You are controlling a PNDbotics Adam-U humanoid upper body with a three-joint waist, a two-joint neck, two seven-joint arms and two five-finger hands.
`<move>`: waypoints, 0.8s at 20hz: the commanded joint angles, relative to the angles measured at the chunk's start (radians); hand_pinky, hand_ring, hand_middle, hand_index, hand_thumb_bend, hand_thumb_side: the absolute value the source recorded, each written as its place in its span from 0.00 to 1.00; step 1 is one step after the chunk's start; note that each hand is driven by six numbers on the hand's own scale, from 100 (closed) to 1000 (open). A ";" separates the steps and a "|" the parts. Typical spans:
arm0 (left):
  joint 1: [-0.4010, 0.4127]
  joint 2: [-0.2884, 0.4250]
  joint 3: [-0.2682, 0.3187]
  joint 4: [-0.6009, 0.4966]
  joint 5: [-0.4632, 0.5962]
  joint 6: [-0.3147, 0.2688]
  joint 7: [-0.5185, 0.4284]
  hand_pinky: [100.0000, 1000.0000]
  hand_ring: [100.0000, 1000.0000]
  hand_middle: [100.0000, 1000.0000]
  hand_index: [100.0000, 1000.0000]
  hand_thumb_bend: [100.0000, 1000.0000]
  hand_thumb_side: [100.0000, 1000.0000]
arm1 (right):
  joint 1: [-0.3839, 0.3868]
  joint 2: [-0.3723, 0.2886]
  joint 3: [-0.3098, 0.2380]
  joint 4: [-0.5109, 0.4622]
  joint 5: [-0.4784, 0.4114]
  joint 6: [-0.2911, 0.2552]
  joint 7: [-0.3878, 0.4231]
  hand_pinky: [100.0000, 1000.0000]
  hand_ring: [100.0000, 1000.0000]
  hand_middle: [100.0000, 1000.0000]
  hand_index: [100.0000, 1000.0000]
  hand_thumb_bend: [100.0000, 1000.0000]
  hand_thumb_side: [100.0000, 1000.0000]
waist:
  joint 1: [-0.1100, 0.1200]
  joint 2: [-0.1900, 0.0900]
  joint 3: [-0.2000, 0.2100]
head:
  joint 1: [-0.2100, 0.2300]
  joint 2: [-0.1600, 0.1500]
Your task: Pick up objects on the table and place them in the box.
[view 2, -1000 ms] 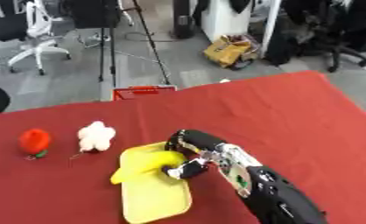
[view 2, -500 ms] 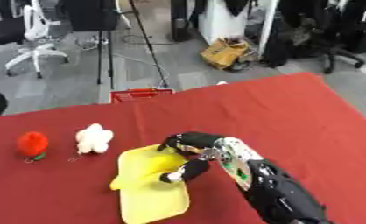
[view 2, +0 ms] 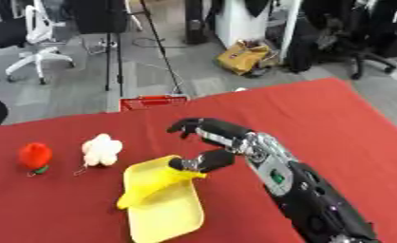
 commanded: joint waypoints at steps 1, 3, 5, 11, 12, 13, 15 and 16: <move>-0.005 0.016 0.004 -0.015 0.000 -0.002 0.005 0.65 0.62 0.70 0.80 0.47 0.92 | -0.002 -0.042 -0.037 -0.139 -0.023 0.053 -0.126 0.86 0.78 0.89 0.94 0.45 0.81 | -0.007 -0.025 -0.005 | 0.009 0.003; -0.004 0.015 0.003 -0.015 0.003 -0.003 0.005 0.65 0.63 0.70 0.80 0.47 0.92 | 0.011 -0.046 -0.043 -0.190 -0.022 0.077 -0.176 0.85 0.77 0.89 0.94 0.45 0.81 | -0.007 -0.024 -0.008 | 0.012 0.002; -0.002 0.015 0.004 -0.014 0.003 -0.003 0.007 0.65 0.64 0.71 0.80 0.47 0.92 | 0.030 -0.051 -0.064 -0.238 -0.032 0.093 -0.214 0.82 0.77 0.88 0.94 0.43 0.80 | -0.007 -0.023 -0.017 | 0.017 0.005; 0.009 0.021 0.008 -0.011 0.001 -0.006 0.019 0.65 0.64 0.71 0.80 0.47 0.92 | 0.148 -0.083 -0.198 -0.385 -0.179 0.165 -0.362 0.71 0.72 0.86 0.93 0.38 0.78 | -0.010 -0.018 -0.053 | 0.042 0.008; 0.011 0.021 0.009 -0.010 0.002 -0.006 0.020 0.65 0.64 0.71 0.80 0.47 0.92 | 0.165 -0.084 -0.215 -0.399 -0.201 0.175 -0.381 0.71 0.72 0.86 0.93 0.38 0.78 | -0.009 -0.016 -0.058 | 0.049 0.014; 0.014 0.021 0.009 -0.009 0.003 -0.006 0.021 0.65 0.64 0.71 0.80 0.47 0.92 | 0.182 -0.083 -0.228 -0.412 -0.218 0.184 -0.397 0.70 0.71 0.85 0.92 0.36 0.77 | -0.008 -0.016 -0.065 | 0.060 0.023; 0.017 0.019 0.008 -0.007 0.004 -0.008 0.019 0.65 0.64 0.71 0.80 0.47 0.92 | 0.221 -0.079 -0.250 -0.444 -0.237 0.196 -0.421 0.69 0.70 0.84 0.92 0.33 0.76 | -0.005 -0.017 -0.080 | 0.087 0.043; 0.016 0.017 0.007 -0.006 0.005 -0.009 0.018 0.65 0.64 0.71 0.80 0.47 0.92 | 0.242 -0.075 -0.259 -0.461 -0.239 0.201 -0.427 0.69 0.70 0.84 0.92 0.33 0.76 | -0.004 -0.017 -0.085 | 0.102 0.051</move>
